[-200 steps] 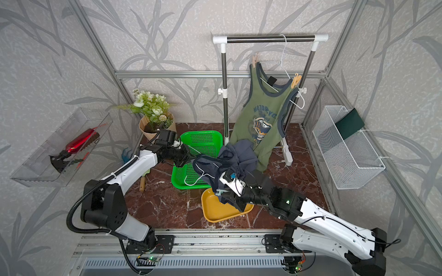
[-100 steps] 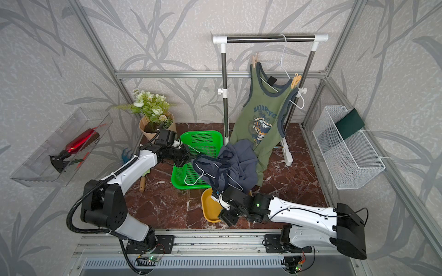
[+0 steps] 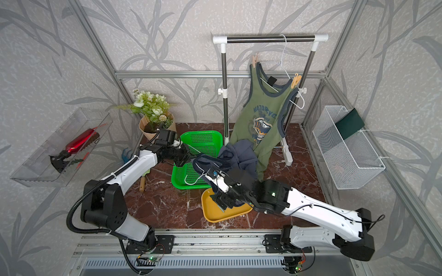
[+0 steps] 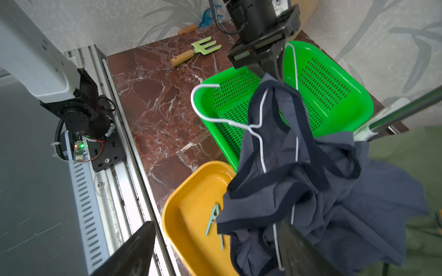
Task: Remove the clothespins securing tank tops to the hanger
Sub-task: Place the clothespin in the storage box, then pick up the hanger from the basket.
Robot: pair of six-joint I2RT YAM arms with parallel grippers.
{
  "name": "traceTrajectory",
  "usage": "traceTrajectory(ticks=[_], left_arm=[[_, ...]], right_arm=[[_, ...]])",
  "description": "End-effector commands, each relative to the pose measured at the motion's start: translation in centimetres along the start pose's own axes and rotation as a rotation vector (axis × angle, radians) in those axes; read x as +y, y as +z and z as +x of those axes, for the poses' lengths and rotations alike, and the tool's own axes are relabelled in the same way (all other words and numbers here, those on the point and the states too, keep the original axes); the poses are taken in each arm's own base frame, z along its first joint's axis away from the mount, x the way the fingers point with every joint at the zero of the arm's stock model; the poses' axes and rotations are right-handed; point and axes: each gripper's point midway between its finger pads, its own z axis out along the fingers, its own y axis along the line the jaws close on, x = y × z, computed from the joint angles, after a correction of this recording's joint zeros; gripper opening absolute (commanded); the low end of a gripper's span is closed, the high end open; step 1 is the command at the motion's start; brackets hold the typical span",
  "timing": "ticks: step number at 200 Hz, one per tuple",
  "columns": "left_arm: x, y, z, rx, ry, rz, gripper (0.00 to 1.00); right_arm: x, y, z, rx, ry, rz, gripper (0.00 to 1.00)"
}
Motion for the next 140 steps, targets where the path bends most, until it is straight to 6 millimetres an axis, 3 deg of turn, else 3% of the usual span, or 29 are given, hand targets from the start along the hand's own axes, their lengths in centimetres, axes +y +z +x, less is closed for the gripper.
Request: traceTrajectory(ticks=[1, 29, 61, 94, 118, 140], left_arm=[[-1.9, -1.3, -0.3, -0.024, 0.009, 0.049, 0.0], [-2.5, -1.4, -0.1, -0.005, 0.002, 0.073, 0.0], [-3.5, -1.7, -0.3, -0.003, 0.001, 0.101, 0.0], [-4.0, -2.0, -0.2, 0.004, 0.008, 0.111, 0.0], [-4.0, -1.9, 0.1, 0.017, 0.006, 0.115, 0.0], [-3.7, -1.9, 0.1, 0.016, 0.001, 0.113, 0.0]], right_arm=[[0.1, 4.7, -0.1, 0.084, -0.138, -0.015, 0.82], [-0.9, 8.1, -1.0, 0.139, -0.191, -0.037, 0.82], [-2.5, 10.5, -1.3, 0.174, -0.215, 0.009, 0.81], [-4.3, 10.9, -2.4, 0.112, -0.173, 0.061, 0.75], [-4.8, 10.9, -2.8, 0.105, -0.186, 0.08, 0.66], [-4.5, 10.3, -2.4, 0.134, -0.186, 0.06, 0.65]])
